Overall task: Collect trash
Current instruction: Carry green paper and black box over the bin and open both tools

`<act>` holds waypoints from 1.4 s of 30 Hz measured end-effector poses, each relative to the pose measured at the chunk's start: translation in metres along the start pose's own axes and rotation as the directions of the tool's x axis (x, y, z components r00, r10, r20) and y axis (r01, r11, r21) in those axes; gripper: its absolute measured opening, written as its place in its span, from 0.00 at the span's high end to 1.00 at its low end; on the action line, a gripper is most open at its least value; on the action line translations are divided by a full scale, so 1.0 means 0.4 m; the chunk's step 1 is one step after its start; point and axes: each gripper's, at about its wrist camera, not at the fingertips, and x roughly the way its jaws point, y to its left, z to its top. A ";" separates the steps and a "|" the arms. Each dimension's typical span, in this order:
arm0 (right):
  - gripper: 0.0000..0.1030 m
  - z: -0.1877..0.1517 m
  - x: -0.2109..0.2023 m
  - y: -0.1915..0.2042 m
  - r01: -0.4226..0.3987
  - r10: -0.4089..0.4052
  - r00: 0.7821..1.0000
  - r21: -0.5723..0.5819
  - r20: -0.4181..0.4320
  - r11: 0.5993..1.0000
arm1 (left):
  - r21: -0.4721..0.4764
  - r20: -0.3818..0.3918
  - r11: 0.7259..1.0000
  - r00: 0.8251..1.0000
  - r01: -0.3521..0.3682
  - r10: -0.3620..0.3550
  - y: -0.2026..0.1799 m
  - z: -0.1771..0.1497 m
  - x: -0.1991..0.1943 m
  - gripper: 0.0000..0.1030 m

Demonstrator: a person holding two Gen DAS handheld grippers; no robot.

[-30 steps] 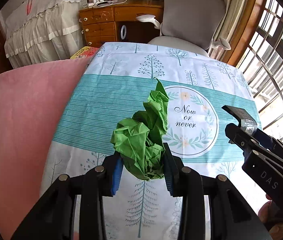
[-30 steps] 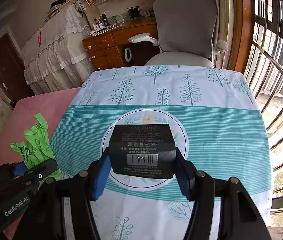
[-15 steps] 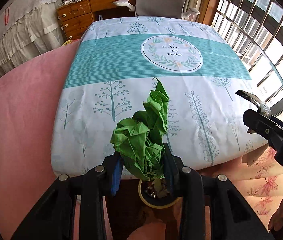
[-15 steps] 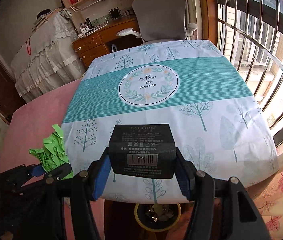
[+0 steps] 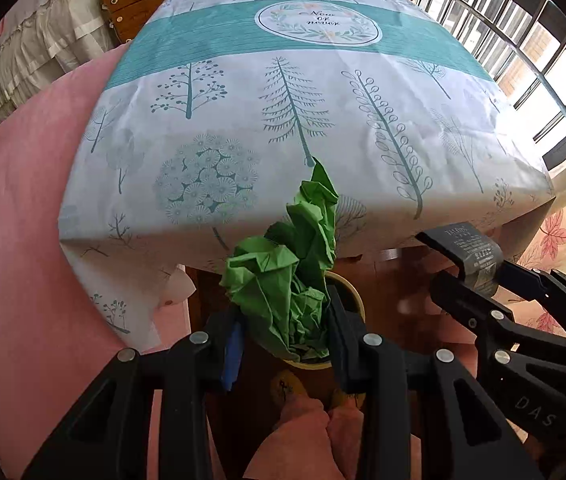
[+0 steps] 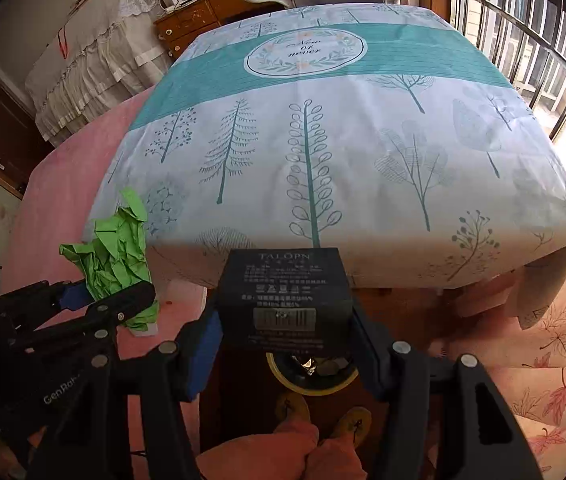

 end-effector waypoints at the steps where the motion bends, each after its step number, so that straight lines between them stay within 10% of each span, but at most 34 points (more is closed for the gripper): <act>1: 0.42 -0.018 0.019 -0.010 -0.007 0.007 1.000 0.003 -0.009 1.000 | -0.003 -0.014 1.000 1.000 -0.003 0.003 -0.009 -0.015 0.021 0.67; 24: 0.42 -0.303 0.710 -0.261 -0.026 0.052 0.974 0.120 -0.221 0.992 | -0.013 -0.130 1.000 0.991 -0.024 0.022 -0.081 -0.239 0.690 0.53; 29: 0.34 -0.306 0.777 -0.293 -0.038 0.084 0.960 0.173 -0.267 0.984 | -0.038 -0.153 0.999 0.988 -0.036 0.030 -0.037 -0.249 0.733 0.02; 42: 0.25 -0.287 0.665 -0.248 -0.033 0.077 0.967 0.179 -0.245 0.983 | -0.056 -0.125 0.997 0.991 -0.050 0.043 0.012 -0.228 0.596 0.01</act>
